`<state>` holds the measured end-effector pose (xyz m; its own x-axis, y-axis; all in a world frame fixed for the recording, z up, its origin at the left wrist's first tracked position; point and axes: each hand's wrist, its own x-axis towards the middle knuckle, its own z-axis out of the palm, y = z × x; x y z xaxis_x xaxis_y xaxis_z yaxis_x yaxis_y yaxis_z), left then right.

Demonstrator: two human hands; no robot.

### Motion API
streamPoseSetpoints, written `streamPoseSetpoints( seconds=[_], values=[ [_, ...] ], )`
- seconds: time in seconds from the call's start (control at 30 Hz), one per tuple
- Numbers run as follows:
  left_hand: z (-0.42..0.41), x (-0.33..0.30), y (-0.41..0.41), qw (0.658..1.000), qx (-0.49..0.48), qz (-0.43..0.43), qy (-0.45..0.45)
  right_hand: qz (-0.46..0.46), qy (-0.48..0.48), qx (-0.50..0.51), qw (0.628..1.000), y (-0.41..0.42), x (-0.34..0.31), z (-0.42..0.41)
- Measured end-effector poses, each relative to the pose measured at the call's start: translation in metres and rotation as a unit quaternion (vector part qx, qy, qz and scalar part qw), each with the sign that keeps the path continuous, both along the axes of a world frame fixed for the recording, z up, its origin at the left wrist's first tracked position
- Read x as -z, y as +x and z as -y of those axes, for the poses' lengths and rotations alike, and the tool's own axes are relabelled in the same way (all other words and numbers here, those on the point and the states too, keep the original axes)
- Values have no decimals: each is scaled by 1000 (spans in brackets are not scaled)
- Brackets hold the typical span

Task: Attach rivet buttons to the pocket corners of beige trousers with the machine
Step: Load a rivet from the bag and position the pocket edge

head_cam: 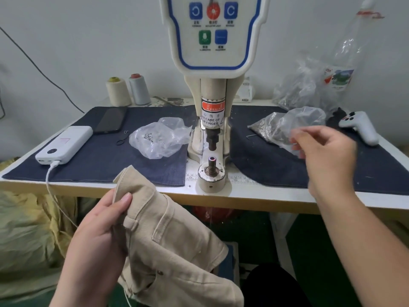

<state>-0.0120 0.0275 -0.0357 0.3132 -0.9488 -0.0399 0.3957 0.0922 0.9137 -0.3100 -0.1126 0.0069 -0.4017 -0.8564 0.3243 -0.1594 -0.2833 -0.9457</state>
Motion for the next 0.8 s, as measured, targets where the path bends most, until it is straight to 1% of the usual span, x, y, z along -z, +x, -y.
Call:
streamPoseSetpoints(
  seconds=[0.03, 0.1, 0.13, 0.2, 0.3, 0.5, 0.63, 0.8],
  values=[
    [0, 0, -1, 1000, 0, 2, -2, 59, 44, -66, 995, 15, 0, -8],
    [-1, 0, -1, 1000, 0, 1, -1, 138, 142, -189, 962, 43, 0, -18],
    [-2, 0, 0, 1000, 1, 0, 0, 162, 182, -231, 942, 56, 0, -22],
    [-3, -1, 2, 1000, -2, -1, 3, 200, 239, -273, 910, 74, 1, -24],
    [-3, 0, 3, 1000, -10, -1, 11, 242, 294, -283, 880, 90, 1, -24],
    [-2, 1, 2, 1000, -9, -1, 16, 323, 354, -273, 834, 102, 0, -20],
    [-1, 0, 0, 1000, -8, -9, 12, 360, 363, -266, 817, 104, 1, -18],
    [-1, -1, 0, 1000, -13, -15, 10, 363, 365, -262, 817, 106, 2, -16]
  ],
)
